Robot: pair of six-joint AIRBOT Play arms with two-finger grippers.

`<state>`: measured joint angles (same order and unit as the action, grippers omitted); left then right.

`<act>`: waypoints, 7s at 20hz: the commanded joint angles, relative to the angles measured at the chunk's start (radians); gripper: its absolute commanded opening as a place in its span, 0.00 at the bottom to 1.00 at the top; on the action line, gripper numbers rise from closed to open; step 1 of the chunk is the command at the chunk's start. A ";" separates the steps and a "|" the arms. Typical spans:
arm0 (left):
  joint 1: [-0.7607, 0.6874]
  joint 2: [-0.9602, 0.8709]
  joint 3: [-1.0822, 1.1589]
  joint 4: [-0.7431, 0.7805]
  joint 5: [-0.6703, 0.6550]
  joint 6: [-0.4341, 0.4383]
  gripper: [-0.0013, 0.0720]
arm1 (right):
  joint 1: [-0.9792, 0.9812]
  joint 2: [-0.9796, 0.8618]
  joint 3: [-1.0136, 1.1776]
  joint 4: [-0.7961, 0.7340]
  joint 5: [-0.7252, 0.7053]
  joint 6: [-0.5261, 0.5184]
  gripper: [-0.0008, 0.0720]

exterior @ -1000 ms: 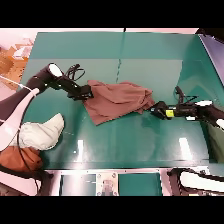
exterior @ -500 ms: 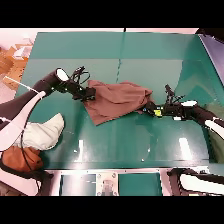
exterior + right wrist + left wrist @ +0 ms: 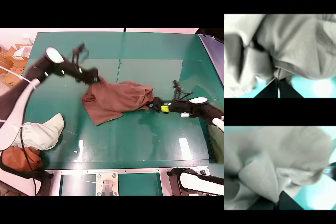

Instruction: Fold the shirts.

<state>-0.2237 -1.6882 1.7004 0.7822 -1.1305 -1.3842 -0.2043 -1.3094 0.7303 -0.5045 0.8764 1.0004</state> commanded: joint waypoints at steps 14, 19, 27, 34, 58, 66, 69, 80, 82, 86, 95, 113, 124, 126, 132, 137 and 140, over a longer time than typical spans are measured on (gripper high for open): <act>0.207 0.484 0.377 -0.154 -0.016 0.004 0.05 | -0.434 0.560 0.671 0.113 0.225 0.222 0.03; 0.226 0.555 0.374 -0.062 -0.269 -0.015 0.05 | -0.434 0.638 0.792 0.056 0.246 0.223 0.03; 0.216 0.502 -0.136 0.182 -0.215 0.028 0.05 | -0.262 0.603 0.233 0.017 0.225 0.185 0.03; 0.157 0.097 -0.437 0.044 0.324 0.183 0.05 | -0.079 0.097 -0.100 0.064 -0.304 0.056 0.03; 0.164 0.002 -0.578 0.112 -0.116 -0.018 0.70 | -0.357 -0.182 0.209 -0.218 0.194 -0.115 0.77; 0.132 0.002 -0.583 0.097 -0.074 0.000 0.11 | -0.349 -0.251 0.214 -0.203 0.145 -0.115 0.60; 0.132 0.002 -0.575 0.094 -0.074 0.007 0.05 | -0.338 -0.270 0.215 -0.185 0.124 -0.115 0.59; 0.132 0.002 -0.372 0.106 -0.182 0.013 0.16 | -0.272 -0.287 0.226 -0.158 0.074 -0.115 0.06; 0.135 0.002 -0.330 0.154 -0.247 -0.026 0.77 | -0.272 -0.287 0.226 -0.159 0.074 -0.115 0.03; 0.200 0.002 -0.302 0.221 -0.299 -0.084 0.77 | -0.272 -0.287 0.226 -0.160 0.074 -0.115 0.03; 0.211 0.002 -0.362 0.285 -0.363 -0.154 0.76 | -0.272 -0.287 0.226 -0.159 0.073 -0.115 0.03; 0.167 0.146 -0.020 0.041 -0.215 0.005 0.05 | -0.303 -0.108 0.225 -0.119 0.570 0.051 0.03; 0.167 0.642 0.452 0.205 0.300 0.006 0.05 | -0.472 0.317 0.801 0.906 0.358 0.073 0.03; 0.167 0.719 0.452 0.267 0.332 0.006 0.05 | -0.550 0.366 0.898 0.909 0.273 0.073 0.03; 0.167 0.814 0.452 0.404 0.330 0.005 0.05 | -0.811 0.513 0.945 0.903 0.116 0.061 0.03; 0.167 0.814 0.288 0.518 0.300 0.001 0.05 | -0.709 0.494 0.900 0.530 0.118 0.097 0.03; 0.167 0.735 0.124 0.520 0.304 0.002 0.05 | -0.506 0.443 0.748 0.286 0.102 0.096 0.03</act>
<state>-0.0566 -0.9066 1.9484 1.2648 -0.8280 -1.3815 -0.8452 -0.8333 1.5768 0.0422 1.0031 1.0863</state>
